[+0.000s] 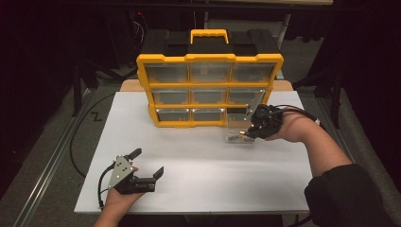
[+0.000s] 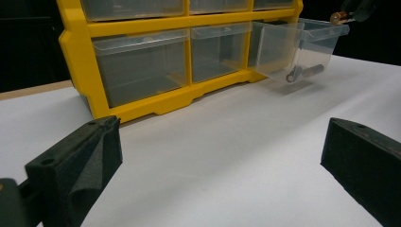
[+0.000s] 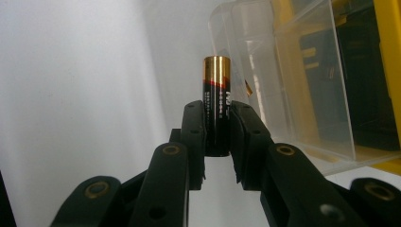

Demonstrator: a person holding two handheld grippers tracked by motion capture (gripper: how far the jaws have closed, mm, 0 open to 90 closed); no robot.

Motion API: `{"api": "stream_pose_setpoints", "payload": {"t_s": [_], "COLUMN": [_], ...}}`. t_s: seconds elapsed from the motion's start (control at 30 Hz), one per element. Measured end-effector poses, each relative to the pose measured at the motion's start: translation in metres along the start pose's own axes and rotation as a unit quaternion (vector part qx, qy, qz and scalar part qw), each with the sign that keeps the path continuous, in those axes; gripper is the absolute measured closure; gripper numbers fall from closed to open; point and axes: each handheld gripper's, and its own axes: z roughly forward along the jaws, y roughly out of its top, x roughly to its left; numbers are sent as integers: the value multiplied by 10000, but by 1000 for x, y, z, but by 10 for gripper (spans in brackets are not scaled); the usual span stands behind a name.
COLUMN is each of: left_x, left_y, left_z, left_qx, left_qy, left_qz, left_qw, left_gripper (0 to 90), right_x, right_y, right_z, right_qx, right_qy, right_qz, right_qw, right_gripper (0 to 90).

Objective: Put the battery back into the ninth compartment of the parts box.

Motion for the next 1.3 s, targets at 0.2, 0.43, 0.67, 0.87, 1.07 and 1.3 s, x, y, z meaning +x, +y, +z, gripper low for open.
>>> {"api": "stream_pose_setpoints", "payload": {"t_s": [0.2, 0.43, 0.67, 0.87, 1.07, 1.3], "left_x": [1, 3, 3, 3, 3, 3], "left_y": [0, -1, -1, -1, -1, -1], "left_z": [1, 1, 1, 0, 0, 1], "left_qx": [-1, 31, 31, 6, 14, 10], "left_qy": [-9, 1, -2, -13, -14, -28], "left_qz": [1, -7, -13, -15, -11, -8], "left_qw": [10000, 10000, 10000, 10000, 10000, 10000], "left_gripper": [1, 1, 1, 1, 1, 1], "right_x": [-5, -13, -18, -21, -25, -30], "right_y": [4, 8, 15, 20, 23, 27], "right_z": [0, 3, 5, 4, 3, 3], "right_qx": [7, 7, 50, 56, 81, 119], "right_qy": [-37, -43, -31, -94, -157, -199], "right_qz": [-26, 49, -2, -15, -24, -43], "right_qw": [10000, 10000, 10000, 9999, 9998, 9997], "right_gripper": [787, 787, 787, 787, 787, 787]}}
